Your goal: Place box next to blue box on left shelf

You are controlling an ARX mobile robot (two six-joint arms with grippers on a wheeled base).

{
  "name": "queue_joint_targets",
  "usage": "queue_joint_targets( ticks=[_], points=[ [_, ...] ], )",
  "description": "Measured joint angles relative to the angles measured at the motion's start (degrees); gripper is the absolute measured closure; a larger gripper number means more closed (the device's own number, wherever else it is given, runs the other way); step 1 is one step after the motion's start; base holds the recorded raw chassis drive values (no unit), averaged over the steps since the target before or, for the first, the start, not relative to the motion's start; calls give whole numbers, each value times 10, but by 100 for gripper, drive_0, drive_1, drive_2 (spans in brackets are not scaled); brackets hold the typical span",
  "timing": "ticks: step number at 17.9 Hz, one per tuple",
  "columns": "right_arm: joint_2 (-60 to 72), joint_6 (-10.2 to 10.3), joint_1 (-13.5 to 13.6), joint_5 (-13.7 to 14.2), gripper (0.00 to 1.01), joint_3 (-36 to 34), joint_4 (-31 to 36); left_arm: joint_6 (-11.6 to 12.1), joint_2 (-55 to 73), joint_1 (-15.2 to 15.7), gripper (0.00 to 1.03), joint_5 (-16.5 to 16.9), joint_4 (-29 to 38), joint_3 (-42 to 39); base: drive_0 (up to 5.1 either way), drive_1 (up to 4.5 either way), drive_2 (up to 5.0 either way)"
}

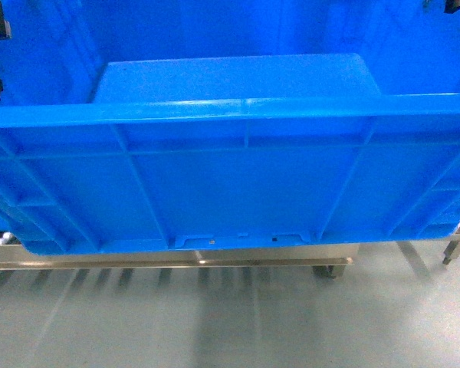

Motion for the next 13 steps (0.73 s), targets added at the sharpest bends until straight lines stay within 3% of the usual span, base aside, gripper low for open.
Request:
queue_joint_targets(
  ticks=[12, 13],
  points=[
    [0, 0, 0, 0, 86, 0, 0, 1, 0, 0, 97, 0, 2, 0, -492, 242, 242],
    [0, 0, 0, 0, 86, 0, 1, 0, 0, 0, 97, 0, 1, 0, 0, 0, 0]
  ],
)
